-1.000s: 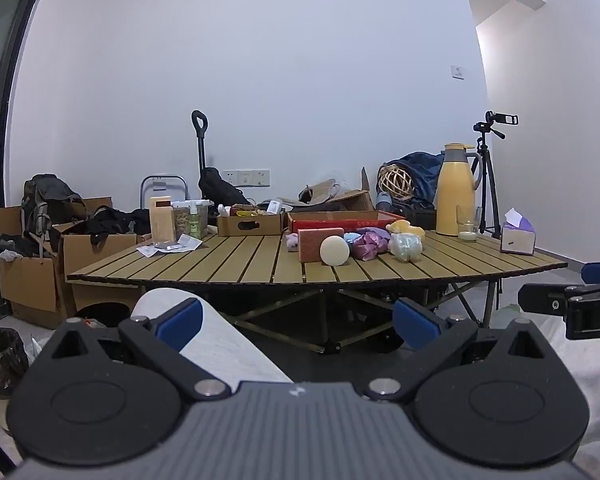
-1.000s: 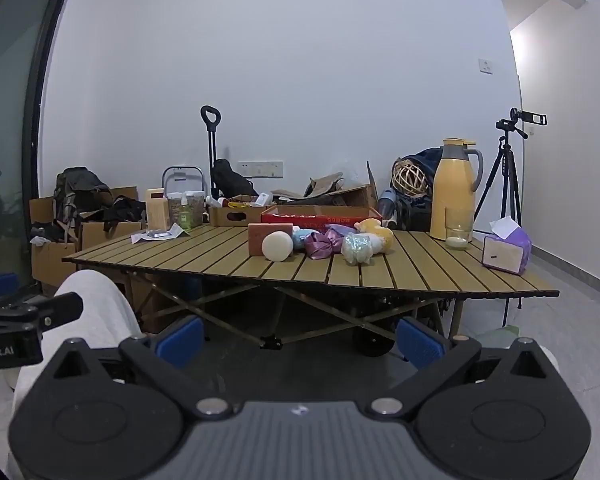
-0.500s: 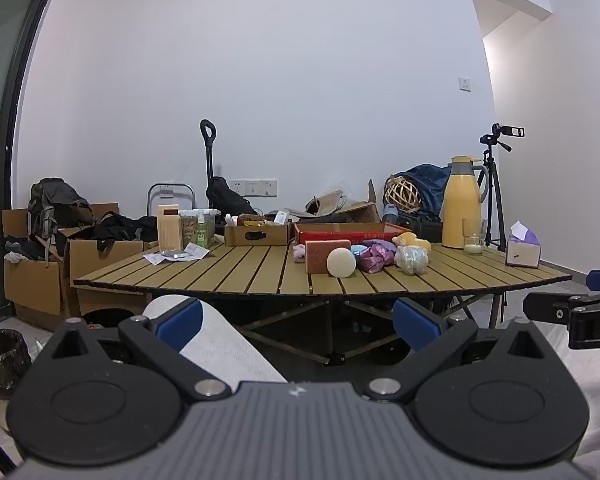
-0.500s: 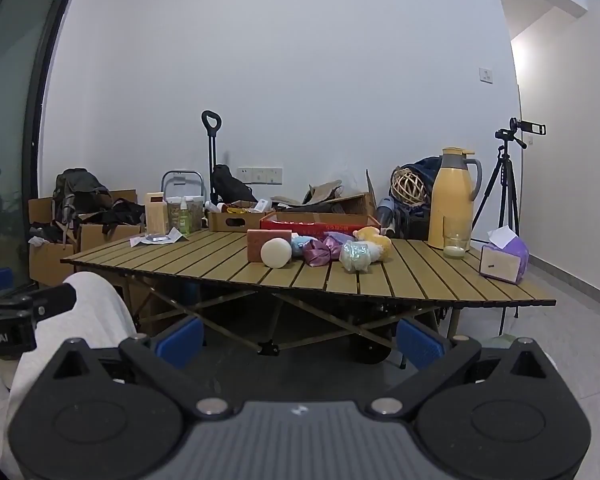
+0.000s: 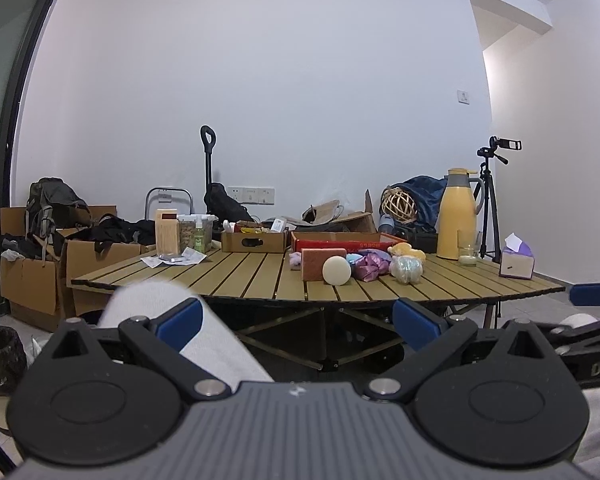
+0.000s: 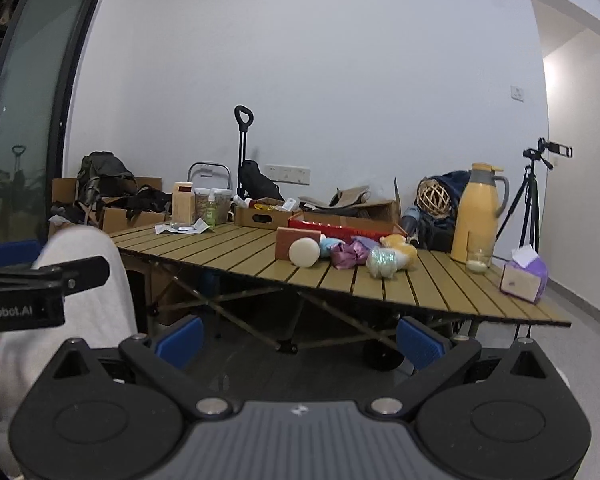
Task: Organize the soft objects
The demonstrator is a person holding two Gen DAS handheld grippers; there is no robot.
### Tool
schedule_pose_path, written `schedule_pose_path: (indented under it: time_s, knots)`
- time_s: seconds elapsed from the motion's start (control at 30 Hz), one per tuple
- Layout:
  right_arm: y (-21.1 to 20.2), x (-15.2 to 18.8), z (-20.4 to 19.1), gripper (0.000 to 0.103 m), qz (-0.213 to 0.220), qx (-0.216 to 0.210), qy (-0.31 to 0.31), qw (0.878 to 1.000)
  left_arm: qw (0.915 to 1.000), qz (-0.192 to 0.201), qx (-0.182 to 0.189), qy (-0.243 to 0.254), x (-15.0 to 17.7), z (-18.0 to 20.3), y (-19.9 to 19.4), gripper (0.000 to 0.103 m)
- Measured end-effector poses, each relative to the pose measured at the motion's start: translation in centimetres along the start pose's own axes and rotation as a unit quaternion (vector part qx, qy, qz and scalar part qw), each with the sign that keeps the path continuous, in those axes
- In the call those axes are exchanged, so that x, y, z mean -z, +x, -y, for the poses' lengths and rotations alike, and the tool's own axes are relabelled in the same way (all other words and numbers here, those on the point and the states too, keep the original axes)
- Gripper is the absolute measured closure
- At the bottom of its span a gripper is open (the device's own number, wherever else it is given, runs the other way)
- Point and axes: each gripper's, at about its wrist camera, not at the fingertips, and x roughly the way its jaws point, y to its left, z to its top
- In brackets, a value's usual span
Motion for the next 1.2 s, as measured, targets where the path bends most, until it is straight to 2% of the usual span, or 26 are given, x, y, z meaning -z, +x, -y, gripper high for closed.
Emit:
schedule_pose_path:
  time_s: [0.17, 0.67, 1.2]
  knots:
    - [-0.3, -0.4, 1.1, 0.0, 0.021, 0.023, 0.021, 0.999, 1.0, 0.003, -0.002, 0.001, -0.5, 0.1, 0.4, 0.0]
    - [0.1, -0.6, 0.9, 0.0, 0.023, 0.02, 0.012, 0.999, 0.9998, 0.008, 0.006, 0.015, -0.5, 0.3, 0.3, 0.0]
    - [-0.1, 0.2, 1.4, 0.0, 0.006, 0.006, 0.027, 1.0, 0.9998, -0.001, 0.012, 0.018, -0.1, 0.4, 0.0, 0.0]
